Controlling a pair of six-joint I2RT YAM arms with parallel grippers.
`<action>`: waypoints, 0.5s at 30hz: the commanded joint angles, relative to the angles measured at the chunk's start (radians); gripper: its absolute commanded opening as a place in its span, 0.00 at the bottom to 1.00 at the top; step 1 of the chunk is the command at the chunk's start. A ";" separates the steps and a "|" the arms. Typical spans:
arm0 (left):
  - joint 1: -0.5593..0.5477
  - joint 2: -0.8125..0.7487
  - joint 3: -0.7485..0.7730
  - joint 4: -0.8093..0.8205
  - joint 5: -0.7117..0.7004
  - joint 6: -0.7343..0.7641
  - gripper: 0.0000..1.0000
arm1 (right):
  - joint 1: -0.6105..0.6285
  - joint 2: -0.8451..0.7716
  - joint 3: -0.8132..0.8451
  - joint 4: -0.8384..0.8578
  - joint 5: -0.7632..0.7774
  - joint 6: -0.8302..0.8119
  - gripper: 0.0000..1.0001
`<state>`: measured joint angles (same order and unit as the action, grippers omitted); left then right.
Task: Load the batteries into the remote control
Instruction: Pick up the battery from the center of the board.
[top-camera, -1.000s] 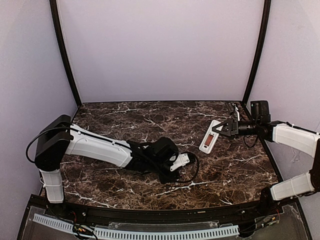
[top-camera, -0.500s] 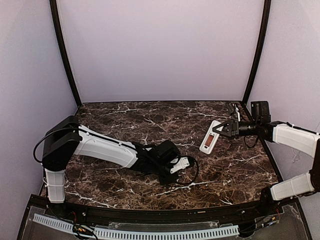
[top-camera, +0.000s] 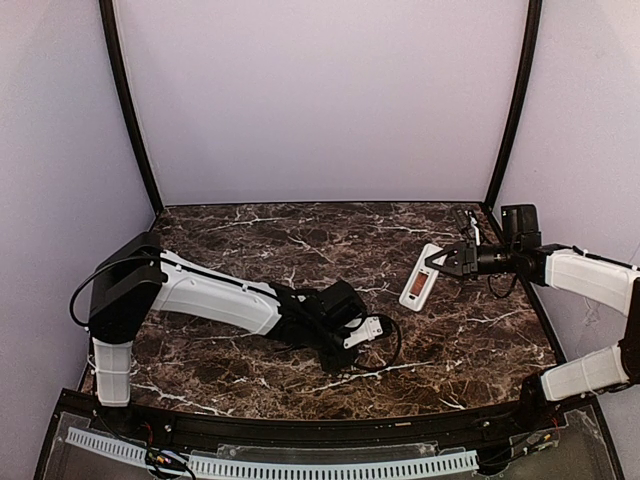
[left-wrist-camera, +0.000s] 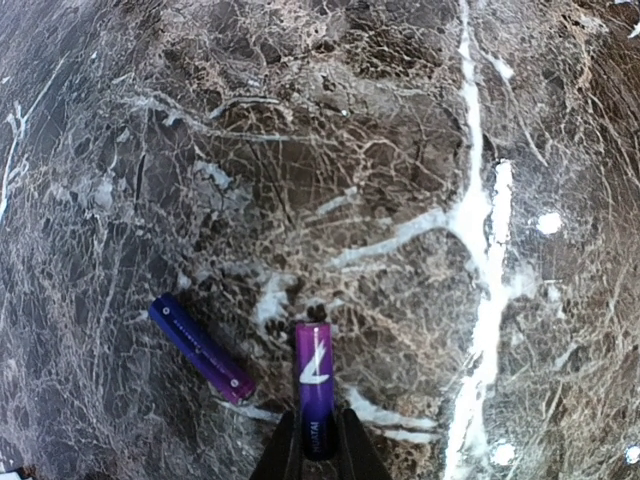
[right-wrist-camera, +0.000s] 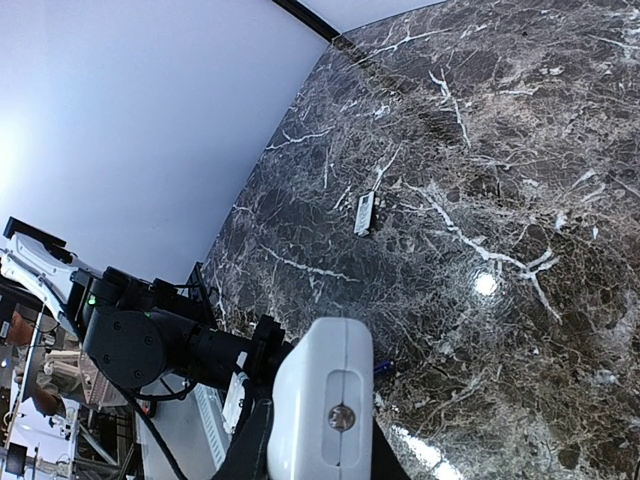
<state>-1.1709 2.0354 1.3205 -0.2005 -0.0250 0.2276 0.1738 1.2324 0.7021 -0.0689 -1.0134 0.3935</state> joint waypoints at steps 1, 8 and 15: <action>-0.006 0.022 0.035 -0.076 -0.018 0.013 0.13 | -0.007 -0.010 -0.009 0.006 -0.007 -0.013 0.00; -0.015 0.026 0.043 -0.102 -0.009 0.013 0.11 | -0.007 -0.013 -0.011 -0.005 -0.004 -0.019 0.00; -0.028 -0.052 -0.021 -0.070 0.021 -0.048 0.01 | -0.005 -0.031 -0.045 0.048 -0.016 0.028 0.00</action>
<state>-1.1896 2.0491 1.3529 -0.2535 -0.0326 0.2234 0.1738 1.2308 0.6907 -0.0692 -1.0134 0.3923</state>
